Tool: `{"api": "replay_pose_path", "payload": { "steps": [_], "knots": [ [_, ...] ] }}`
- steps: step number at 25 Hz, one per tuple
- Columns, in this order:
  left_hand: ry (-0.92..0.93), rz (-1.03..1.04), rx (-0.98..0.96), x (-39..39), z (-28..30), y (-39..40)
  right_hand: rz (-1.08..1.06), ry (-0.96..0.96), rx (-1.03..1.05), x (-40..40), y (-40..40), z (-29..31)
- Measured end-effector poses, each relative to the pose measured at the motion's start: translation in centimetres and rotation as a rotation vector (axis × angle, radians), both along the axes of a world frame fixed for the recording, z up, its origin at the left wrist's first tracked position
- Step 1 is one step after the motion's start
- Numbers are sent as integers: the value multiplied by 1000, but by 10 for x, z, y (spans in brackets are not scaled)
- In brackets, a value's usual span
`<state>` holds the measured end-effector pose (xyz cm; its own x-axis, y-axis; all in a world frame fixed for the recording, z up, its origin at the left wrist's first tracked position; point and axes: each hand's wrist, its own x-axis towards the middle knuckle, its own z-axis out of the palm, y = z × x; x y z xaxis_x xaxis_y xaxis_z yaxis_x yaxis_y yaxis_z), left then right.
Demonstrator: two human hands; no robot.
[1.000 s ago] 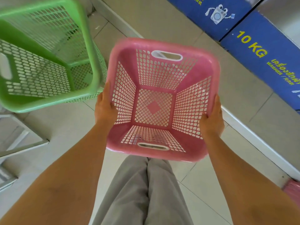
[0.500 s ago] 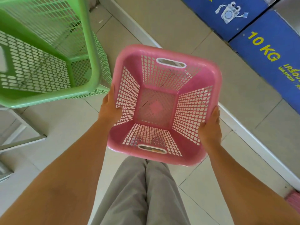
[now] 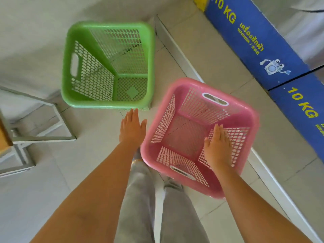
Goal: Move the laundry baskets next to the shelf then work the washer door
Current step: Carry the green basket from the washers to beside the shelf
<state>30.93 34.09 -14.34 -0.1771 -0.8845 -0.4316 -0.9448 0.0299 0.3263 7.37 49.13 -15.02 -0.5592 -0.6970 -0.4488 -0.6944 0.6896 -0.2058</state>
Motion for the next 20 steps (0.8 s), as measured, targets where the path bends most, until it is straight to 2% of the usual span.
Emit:
{"api": "replay_pose_path", "payload": {
  "steps": [8,13,20],
  "knots": [
    [-24,179,-86,127,-4,-112,167,6,-137,89,-149,3],
    [-85,196,-64,193,-23,-204,155,-44,-165,144,-245,-22],
    [-118,183,0,232,-63,-299,67,-7,-206,151,-327,-58]
  ]
}}
